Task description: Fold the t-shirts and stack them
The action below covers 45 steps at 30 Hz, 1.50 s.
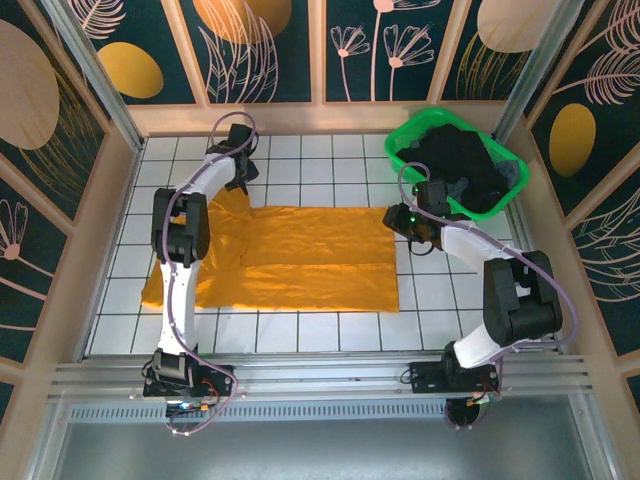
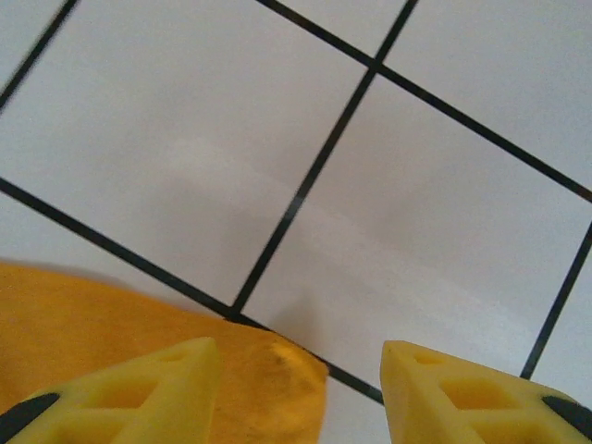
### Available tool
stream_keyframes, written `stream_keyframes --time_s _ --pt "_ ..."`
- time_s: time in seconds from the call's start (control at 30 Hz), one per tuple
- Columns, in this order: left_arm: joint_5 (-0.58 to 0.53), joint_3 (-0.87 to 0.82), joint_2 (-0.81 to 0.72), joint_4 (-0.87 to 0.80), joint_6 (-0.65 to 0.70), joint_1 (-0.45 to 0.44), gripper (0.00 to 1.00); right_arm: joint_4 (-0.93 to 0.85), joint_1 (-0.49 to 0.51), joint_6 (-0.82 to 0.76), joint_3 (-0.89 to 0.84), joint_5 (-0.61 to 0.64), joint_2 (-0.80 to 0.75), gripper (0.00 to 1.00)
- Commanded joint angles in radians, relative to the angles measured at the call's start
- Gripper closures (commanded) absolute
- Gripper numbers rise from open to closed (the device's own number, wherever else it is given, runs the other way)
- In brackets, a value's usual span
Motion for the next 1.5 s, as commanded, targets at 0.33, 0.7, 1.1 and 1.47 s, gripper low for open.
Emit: stream_keyframes --time_s 0.33,0.7,1.1,1.47 --pt "-0.072 0.099 0.107 -0.175 -0.015 -0.018 0.98 0.031 -0.010 0.028 0.052 0.128 0.081 0.55" --pt "0.010 -0.256 -0.262 0.012 -0.055 0.039 1.00 0.066 -0.006 0.033 0.182 0.186 0.263 0.54" --pt "0.104 -0.403 -0.417 0.024 -0.054 0.138 1.00 -0.036 0.008 -0.073 0.388 0.219 0.472 0.62" --pt "0.112 -0.379 -0.425 -0.013 -0.052 0.155 1.00 -0.034 0.015 -0.118 0.414 0.209 0.489 0.94"
